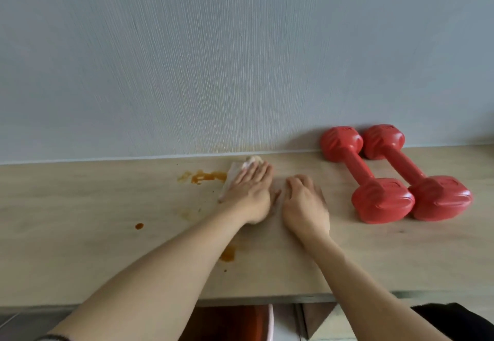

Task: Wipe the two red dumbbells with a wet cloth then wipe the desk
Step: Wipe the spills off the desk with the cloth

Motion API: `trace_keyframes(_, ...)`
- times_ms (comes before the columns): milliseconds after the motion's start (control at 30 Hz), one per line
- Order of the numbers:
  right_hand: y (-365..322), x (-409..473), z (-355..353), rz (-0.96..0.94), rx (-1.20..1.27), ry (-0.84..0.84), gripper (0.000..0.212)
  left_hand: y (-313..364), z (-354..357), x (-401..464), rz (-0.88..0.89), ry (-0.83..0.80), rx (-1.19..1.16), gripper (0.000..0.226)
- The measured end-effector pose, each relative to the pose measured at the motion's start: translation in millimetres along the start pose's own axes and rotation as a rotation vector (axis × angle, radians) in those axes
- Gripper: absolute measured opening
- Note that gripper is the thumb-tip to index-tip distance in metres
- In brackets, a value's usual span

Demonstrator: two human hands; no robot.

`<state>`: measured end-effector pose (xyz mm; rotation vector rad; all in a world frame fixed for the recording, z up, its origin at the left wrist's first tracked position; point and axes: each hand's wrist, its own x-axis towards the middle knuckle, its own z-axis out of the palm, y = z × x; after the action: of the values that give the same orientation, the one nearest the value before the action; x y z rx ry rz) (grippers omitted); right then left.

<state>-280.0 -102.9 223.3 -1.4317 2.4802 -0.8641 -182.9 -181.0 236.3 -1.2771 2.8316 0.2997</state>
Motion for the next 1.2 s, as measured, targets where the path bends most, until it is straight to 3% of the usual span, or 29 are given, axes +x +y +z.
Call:
trace_keyframes(167,3,1,8,-0.078,-0.2,0.058,0.032,-23,-3,23,-0.06,0.044,0.026,0.061)
trace_keyframes(700,-4,-2,9,-0.055,-0.282,0.018,0.031,-124,-24,-39,-0.391,0.007,0.04,0.06)
trace_keyframes(900,-5,-3,13,-0.059,-0.292,0.045,0.03,-149,-22,-39,-0.55,0.132,-0.002,0.056)
trace_keyframes(1000,-5,-3,14,-0.059,-0.309,0.058,0.031,-125,-14,-26,-0.502,0.181,-0.013,0.055)
trace_keyframes(1200,-4,-2,13,-0.06,-0.306,0.04,0.031,-90,-9,-27,-0.157,0.133,0.002,0.053)
